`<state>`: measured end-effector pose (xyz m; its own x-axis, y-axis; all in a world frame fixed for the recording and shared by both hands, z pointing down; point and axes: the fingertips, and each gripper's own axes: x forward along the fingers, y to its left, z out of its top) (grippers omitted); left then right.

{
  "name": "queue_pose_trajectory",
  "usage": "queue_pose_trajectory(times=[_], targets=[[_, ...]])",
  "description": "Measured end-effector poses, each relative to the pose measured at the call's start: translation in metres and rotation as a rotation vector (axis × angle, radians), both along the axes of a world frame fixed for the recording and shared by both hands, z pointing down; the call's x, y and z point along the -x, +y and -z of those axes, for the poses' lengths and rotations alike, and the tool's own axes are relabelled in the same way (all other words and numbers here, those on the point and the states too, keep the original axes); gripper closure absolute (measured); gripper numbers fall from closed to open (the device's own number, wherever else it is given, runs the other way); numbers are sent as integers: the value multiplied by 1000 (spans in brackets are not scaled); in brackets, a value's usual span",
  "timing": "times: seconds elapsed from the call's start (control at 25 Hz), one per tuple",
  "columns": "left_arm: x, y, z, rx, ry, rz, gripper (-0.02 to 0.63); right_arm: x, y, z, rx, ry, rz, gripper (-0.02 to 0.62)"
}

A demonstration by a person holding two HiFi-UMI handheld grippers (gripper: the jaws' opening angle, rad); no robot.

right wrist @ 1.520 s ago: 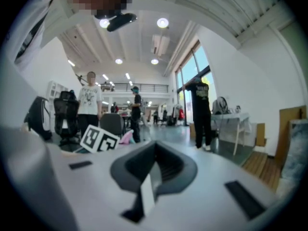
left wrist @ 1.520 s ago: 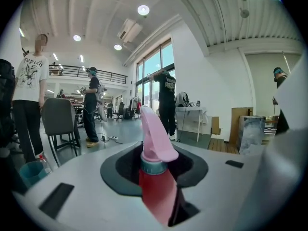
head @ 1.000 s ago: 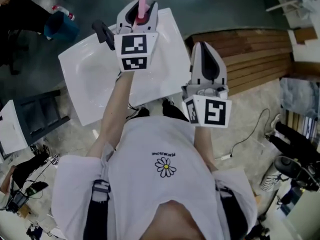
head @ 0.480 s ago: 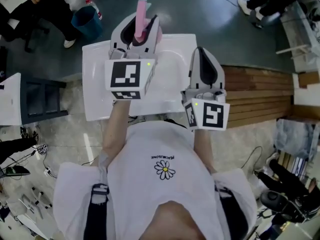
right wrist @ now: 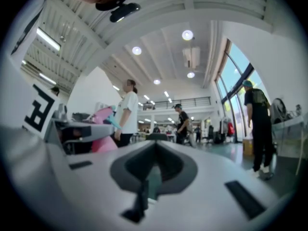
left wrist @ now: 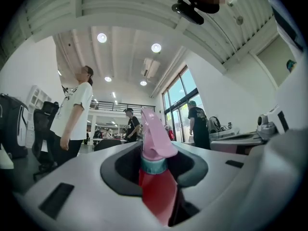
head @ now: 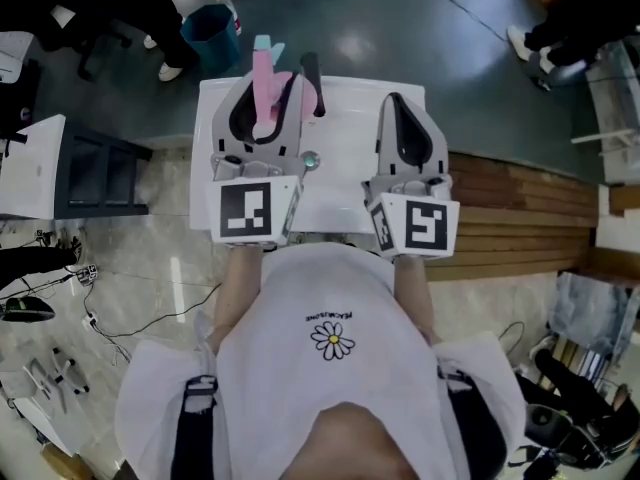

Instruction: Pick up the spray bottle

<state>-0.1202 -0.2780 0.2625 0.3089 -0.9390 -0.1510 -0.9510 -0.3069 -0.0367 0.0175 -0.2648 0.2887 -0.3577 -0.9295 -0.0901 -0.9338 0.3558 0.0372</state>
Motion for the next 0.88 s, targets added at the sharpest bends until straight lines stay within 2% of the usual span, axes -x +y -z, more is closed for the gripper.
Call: queue_pose_trajectory(times=[0.4,0.88], targets=[[41,7,-10,4,-18,90,459,31,-9,-13,44,57,49,566],[46,8,-11,-12,-26,108,459,28,-9,-16,47,61,42,566]])
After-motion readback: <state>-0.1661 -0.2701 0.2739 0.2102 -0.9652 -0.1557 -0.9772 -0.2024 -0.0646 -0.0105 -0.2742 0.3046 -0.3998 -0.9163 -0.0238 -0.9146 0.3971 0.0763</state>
